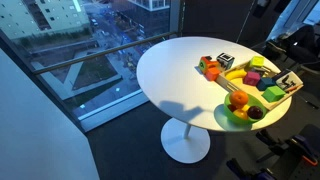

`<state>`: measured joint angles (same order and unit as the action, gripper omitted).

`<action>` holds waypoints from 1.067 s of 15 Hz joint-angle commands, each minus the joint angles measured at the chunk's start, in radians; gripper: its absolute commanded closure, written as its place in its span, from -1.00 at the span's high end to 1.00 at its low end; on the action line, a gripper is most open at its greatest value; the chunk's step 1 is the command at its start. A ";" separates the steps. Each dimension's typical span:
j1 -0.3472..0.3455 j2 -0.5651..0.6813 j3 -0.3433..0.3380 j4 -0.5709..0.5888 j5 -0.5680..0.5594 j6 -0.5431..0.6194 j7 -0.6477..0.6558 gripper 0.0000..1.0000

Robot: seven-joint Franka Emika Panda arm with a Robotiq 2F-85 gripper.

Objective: Move the light green block from the tray to the table

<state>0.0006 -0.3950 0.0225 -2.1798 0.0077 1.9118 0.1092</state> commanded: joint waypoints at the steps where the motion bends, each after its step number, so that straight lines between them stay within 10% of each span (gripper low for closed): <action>1: -0.002 0.000 0.002 0.003 0.001 -0.002 -0.001 1.00; 16: -0.014 0.019 -0.002 -0.002 -0.015 0.002 0.008 1.00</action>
<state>-0.0010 -0.3876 0.0217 -2.1825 0.0067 1.9118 0.1092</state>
